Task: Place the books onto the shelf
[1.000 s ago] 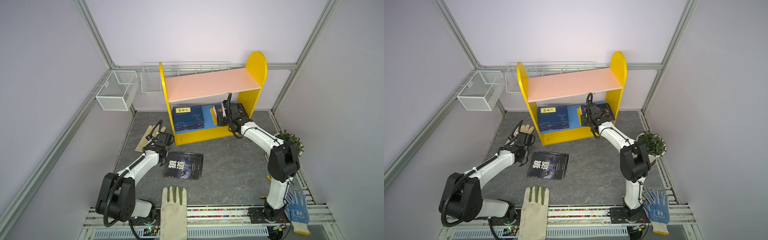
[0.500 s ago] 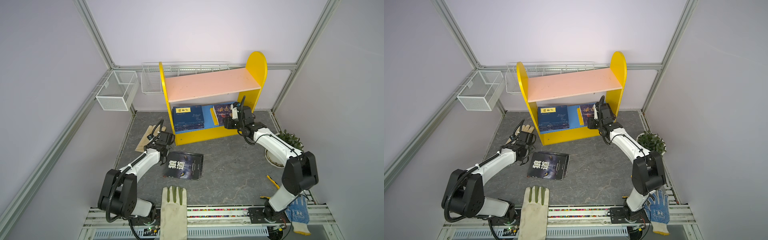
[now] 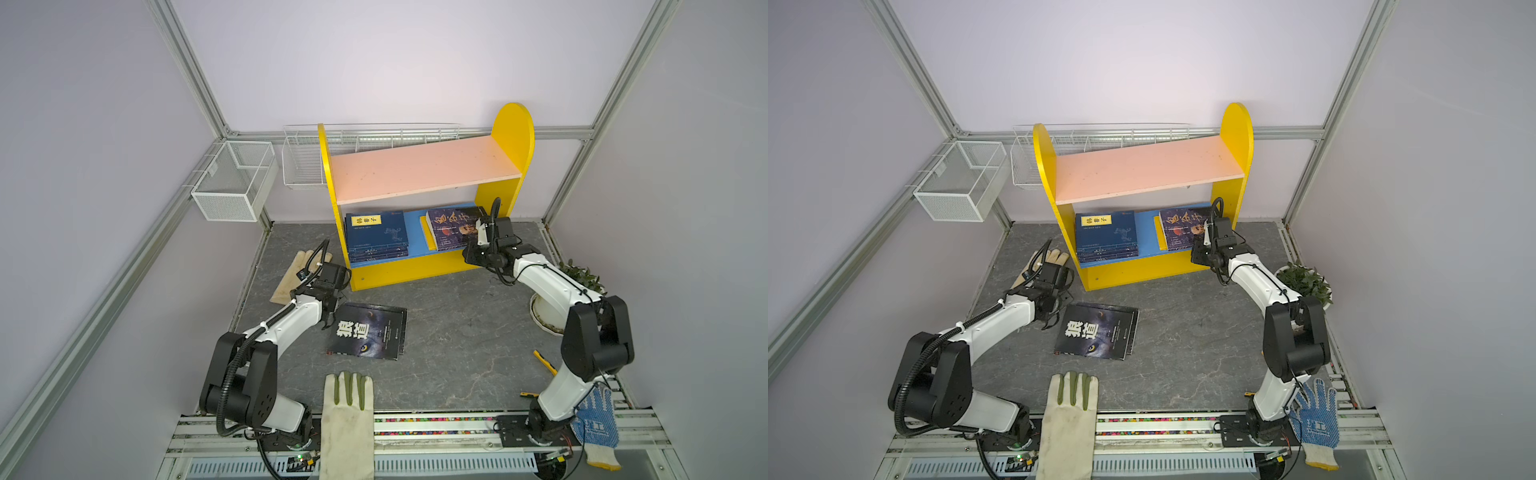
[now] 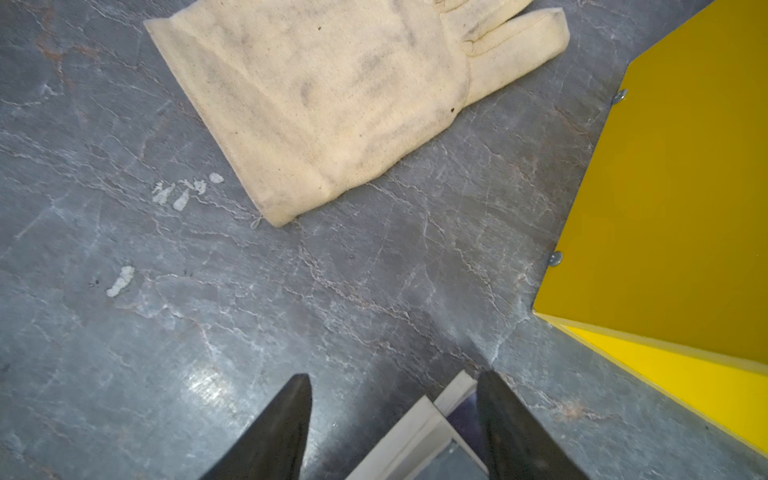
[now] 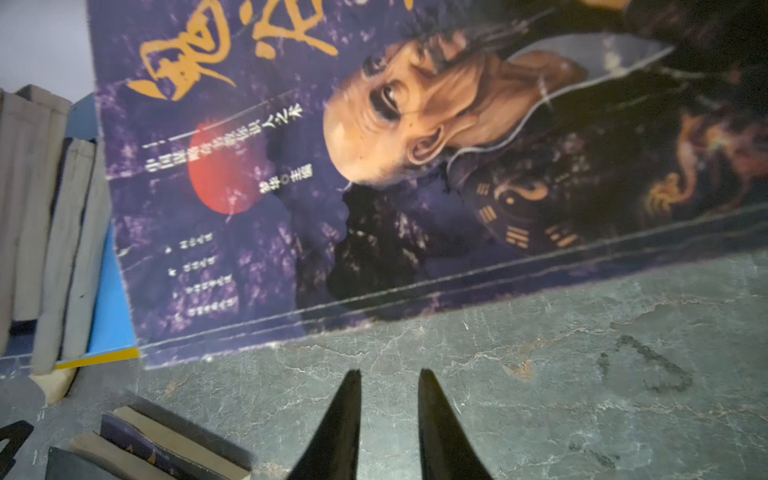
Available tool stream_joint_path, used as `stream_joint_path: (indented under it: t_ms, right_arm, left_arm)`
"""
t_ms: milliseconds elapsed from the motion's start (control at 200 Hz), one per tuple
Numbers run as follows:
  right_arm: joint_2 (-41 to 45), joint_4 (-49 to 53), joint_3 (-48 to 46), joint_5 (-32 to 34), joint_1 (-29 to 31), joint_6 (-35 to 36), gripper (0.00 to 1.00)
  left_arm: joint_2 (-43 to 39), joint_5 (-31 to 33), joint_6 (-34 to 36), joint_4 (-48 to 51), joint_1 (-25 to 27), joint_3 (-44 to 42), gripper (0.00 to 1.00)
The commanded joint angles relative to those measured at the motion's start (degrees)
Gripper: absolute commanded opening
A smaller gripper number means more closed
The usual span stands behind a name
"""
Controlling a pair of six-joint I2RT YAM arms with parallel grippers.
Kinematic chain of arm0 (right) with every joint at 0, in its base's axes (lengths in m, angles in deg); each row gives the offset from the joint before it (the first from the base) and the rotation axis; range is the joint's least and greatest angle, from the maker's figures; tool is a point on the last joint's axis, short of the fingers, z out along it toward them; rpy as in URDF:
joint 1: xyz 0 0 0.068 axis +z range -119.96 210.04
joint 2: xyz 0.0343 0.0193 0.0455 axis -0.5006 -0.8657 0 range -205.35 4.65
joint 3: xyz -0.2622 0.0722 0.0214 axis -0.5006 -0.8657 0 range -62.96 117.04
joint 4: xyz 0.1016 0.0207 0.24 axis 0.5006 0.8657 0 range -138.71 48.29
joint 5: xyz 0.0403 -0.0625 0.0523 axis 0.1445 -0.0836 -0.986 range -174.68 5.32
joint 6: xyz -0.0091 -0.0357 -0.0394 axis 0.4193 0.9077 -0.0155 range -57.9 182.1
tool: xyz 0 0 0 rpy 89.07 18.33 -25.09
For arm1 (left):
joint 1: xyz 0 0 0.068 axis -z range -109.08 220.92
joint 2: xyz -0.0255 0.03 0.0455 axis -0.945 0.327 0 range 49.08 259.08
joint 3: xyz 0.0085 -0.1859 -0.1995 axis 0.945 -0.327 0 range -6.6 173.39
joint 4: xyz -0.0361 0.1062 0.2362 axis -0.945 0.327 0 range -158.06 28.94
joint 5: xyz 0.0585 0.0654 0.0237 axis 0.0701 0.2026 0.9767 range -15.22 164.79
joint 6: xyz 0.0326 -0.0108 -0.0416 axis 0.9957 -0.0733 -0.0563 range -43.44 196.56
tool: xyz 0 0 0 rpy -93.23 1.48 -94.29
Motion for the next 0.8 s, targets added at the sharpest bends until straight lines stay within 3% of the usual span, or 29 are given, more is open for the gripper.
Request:
stream_joint_path:
  t_ms: [0,390,795]
  right_arm:
    - [-1.6,0.8,3.1,-1.1,0.0,0.0,0.27]
    - [-3.8,1.4,7.2,-1.0,0.1,1.6,0.28]
    - [-0.8,-1.0,4.2,1.1,2.6,5.2,0.31]
  left_arm:
    - [0.1,0.2,-0.1,-0.3,-0.2,0.5,0.64]
    - [4.1,-3.8,6.0,0.6,-0.2,2.1,0.64]
    - [5.9,-11.0,12.1,3.2,-0.2,2.7,0.64]
